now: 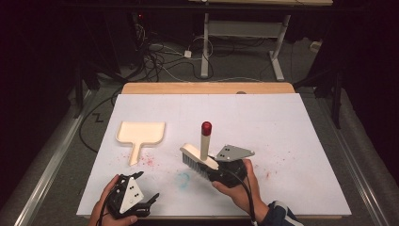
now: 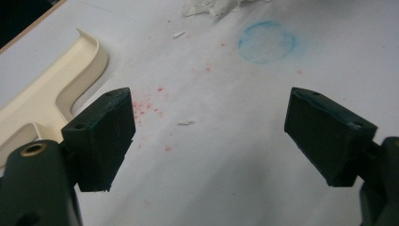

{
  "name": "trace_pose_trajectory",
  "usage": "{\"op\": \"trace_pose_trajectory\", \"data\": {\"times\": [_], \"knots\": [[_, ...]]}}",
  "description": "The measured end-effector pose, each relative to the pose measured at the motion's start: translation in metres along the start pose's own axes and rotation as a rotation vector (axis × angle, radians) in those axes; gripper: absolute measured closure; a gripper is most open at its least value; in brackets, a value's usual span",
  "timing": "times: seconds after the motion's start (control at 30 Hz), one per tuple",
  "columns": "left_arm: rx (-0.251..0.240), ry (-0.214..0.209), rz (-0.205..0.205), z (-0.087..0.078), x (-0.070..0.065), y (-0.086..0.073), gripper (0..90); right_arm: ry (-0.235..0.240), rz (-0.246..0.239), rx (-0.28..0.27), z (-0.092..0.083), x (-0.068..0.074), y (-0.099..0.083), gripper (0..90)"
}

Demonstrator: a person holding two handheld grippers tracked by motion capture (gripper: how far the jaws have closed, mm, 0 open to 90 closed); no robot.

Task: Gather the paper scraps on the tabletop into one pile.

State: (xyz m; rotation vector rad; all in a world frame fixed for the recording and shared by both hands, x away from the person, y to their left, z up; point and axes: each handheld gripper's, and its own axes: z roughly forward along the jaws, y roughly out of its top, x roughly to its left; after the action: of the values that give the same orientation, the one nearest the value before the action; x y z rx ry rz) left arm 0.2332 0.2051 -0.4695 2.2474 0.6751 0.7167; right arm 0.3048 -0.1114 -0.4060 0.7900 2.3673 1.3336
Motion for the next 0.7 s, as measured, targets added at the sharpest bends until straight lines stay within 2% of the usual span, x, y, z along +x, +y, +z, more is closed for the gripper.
{"op": "trace_pose_trajectory", "data": {"times": [0.1, 0.17, 0.37, 0.57, 0.7], "knots": [[0.004, -0.001, 0.004, 0.001, 0.000, 0.000, 15.8, -0.026, -0.024, -0.031, -0.019, -0.006, 0.004, 67.8], [0.006, -0.001, 0.008, 0.001, -0.001, 0.000, 15.8, -0.052, -0.023, -0.037, -0.030, -0.013, 0.004, 67.8], [0.012, 0.000, 0.015, 0.001, -0.002, 0.000, 15.8, -0.190, -0.007, -0.026, -0.057, -0.043, -0.013, 67.8], [0.026, -0.002, 0.029, 0.003, -0.003, 0.001, 15.8, -0.351, -0.015, 0.027, -0.066, -0.066, -0.035, 67.8], [0.032, -0.009, 0.036, 0.005, -0.004, 0.002, 15.8, -0.409, 0.033, 0.051, -0.060, -0.078, -0.045, 67.8]]}}
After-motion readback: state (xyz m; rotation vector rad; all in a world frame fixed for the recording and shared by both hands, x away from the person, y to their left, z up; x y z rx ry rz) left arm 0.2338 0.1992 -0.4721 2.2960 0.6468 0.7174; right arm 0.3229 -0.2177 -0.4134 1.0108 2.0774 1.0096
